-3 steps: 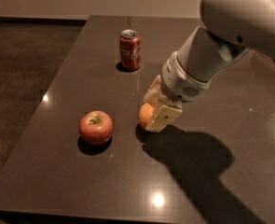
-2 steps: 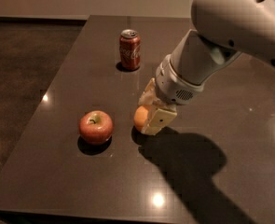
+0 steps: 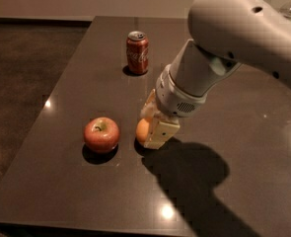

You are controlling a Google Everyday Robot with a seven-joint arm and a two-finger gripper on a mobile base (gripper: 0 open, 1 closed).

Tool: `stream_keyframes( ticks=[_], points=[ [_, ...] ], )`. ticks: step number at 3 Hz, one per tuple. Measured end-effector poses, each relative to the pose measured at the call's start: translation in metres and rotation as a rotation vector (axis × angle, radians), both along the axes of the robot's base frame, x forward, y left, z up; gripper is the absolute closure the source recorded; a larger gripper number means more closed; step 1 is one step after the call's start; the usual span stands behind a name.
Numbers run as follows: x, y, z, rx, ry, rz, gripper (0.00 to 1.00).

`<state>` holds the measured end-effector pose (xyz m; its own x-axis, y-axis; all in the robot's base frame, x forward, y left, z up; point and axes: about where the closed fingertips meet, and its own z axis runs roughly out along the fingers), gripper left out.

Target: Move orange near apple

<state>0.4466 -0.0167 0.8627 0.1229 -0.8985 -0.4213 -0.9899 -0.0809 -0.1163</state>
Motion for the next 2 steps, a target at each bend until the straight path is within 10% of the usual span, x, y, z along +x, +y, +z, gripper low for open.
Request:
stream_keyframes(
  ticks=[2],
  points=[
    [-0.0004,0.0038,-0.0022,-0.002,-0.003,0.003,0.15]
  ],
)
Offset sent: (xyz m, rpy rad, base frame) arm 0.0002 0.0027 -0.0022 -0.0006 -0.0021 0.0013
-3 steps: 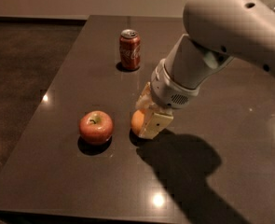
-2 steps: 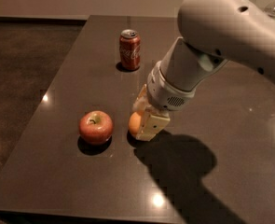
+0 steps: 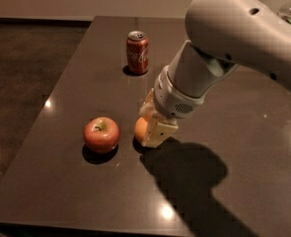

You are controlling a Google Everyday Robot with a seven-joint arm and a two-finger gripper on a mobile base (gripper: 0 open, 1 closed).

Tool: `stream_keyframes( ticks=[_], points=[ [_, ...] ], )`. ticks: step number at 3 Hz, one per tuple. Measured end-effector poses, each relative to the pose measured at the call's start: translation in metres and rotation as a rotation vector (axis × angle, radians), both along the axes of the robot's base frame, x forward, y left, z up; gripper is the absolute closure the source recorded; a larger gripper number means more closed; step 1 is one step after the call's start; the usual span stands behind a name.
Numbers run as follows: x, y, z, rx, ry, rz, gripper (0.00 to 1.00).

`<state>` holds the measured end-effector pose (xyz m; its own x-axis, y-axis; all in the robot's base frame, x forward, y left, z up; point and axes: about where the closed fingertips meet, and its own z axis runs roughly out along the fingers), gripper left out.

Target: Move orange near apple

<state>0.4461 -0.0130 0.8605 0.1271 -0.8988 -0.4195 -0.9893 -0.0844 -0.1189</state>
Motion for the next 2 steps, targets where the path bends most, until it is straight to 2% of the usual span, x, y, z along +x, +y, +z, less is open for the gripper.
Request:
stream_keyframes(
  ticks=[1,2],
  points=[
    [-0.0008,0.0007,0.0013,-0.001,-0.003,0.001,0.00],
    [-0.0008,0.0007,0.0014,-0.001,-0.003,0.001,0.00]
  ],
)
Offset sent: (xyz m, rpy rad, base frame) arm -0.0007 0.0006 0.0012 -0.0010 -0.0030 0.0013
